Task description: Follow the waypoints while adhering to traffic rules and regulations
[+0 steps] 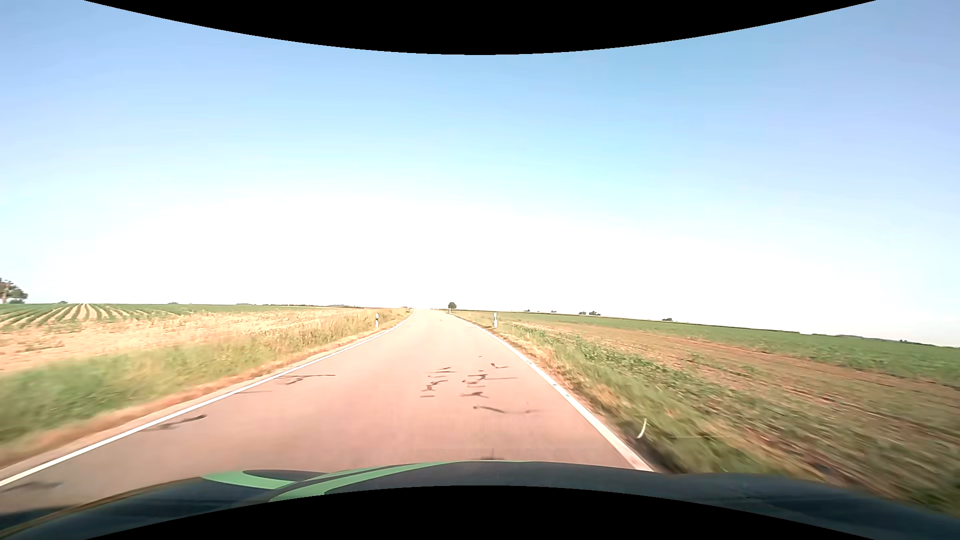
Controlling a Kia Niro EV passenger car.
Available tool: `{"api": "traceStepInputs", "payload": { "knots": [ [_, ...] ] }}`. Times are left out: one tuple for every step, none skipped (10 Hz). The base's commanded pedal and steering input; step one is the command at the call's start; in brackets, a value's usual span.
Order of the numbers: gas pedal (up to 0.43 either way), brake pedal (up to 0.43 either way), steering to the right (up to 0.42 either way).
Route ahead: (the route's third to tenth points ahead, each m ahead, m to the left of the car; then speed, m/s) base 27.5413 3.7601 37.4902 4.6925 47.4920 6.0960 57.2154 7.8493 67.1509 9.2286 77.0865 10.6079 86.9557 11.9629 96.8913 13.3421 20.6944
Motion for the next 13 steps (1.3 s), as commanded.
{"api": "traceStepInputs", "payload": {
  "knots": [
    [0.378, 0.000, -0.031],
    [0.378, 0.000, -0.029],
    [0.378, 0.000, -0.028],
    [0.378, 0.000, -0.025],
    [0.378, 0.000, -0.023],
    [0.378, 0.000, -0.022],
    [0.378, 0.000, -0.022],
    [0.378, 0.000, -0.019],
    [0.378, 0.000, -0.015],
    [0.378, 0.000, -0.013],
    [0.378, 0.000, -0.013],
    [0.378, 0.000, -0.013],
    [0.390, 0.000, -0.012]
  ]
}}
